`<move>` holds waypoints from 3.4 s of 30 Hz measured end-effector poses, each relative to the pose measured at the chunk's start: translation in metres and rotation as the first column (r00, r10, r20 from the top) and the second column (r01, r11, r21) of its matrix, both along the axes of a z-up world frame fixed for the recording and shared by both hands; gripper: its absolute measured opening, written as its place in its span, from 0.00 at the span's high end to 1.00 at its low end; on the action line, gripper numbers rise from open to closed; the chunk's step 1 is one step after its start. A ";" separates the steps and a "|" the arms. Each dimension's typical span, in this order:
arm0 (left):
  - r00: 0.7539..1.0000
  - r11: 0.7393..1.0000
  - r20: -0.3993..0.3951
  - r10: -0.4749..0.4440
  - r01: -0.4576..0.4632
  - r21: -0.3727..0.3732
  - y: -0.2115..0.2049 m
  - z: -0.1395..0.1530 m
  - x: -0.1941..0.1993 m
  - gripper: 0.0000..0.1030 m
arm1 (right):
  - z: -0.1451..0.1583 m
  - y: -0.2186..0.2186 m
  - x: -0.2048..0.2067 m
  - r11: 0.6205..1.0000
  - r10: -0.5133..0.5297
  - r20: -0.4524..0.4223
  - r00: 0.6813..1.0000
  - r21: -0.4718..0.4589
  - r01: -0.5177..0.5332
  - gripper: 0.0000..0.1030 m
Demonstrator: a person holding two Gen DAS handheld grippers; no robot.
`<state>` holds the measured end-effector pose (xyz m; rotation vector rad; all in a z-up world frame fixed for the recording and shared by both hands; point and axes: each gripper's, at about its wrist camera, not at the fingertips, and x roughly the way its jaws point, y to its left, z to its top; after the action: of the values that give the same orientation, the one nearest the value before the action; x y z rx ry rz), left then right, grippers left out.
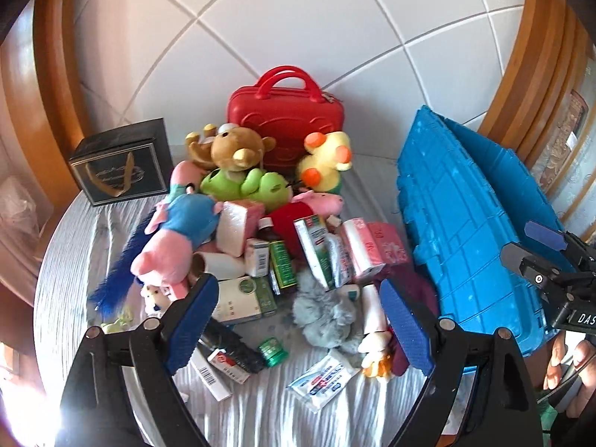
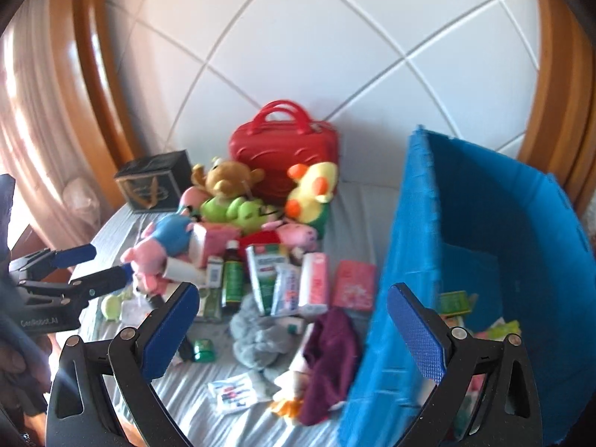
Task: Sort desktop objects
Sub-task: 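Bring both open tools back over the table pile, then grasp the white-teal Estazolam tablet box with the left tool while the right tool grasps the black wrapped roll, then lift the tablet box with the left tool while the right tool lifts the black roll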
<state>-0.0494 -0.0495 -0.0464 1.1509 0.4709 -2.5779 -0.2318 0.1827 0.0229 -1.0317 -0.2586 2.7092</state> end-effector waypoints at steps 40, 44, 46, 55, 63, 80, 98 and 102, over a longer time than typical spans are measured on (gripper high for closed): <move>0.928 0.986 0.365 -0.078 0.017 0.167 -0.111 -0.310 0.124 0.61 | -0.303 -0.112 -0.154 1.000 -0.021 0.381 0.924 -0.010 0.027 0.01; 0.931 0.986 0.352 -0.098 0.042 0.164 -0.110 -0.311 0.122 0.63 | -0.315 -0.114 -0.176 1.000 -0.028 0.395 0.918 0.000 0.030 0.10; 0.933 0.985 0.345 -0.099 0.042 0.167 -0.112 -0.310 0.122 0.63 | -0.321 -0.114 -0.186 0.999 -0.037 0.403 0.914 -0.005 0.043 0.15; 0.945 0.980 0.317 -0.081 0.018 0.197 -0.123 -0.306 0.116 0.63 | -0.339 -0.113 -0.203 0.998 -0.028 0.433 0.901 -0.041 0.051 0.47; 0.950 0.978 0.306 -0.059 -0.006 0.208 -0.134 -0.293 0.113 0.64 | -0.329 -0.115 -0.201 0.996 -0.016 0.432 0.902 -0.074 0.053 0.66; 0.967 0.991 0.255 -0.007 -0.028 0.132 -0.147 -0.239 0.118 0.64 | -0.259 -0.122 -0.163 0.993 -0.071 0.306 0.949 -0.068 0.096 0.66; 0.988 0.999 0.154 0.021 -0.028 0.045 -0.125 -0.160 0.090 0.64 | -0.201 -0.110 -0.102 0.985 -0.124 0.259 0.958 -0.088 0.151 0.66; 0.990 0.999 0.139 0.021 -0.025 0.027 -0.117 -0.144 0.084 0.64 | -0.184 -0.108 -0.086 0.985 -0.130 0.235 0.963 -0.083 0.153 0.66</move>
<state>0.0346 -0.1664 -0.1906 1.3160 0.4882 -2.4585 -0.3180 0.0742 -0.1607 -1.3402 -0.0833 2.4979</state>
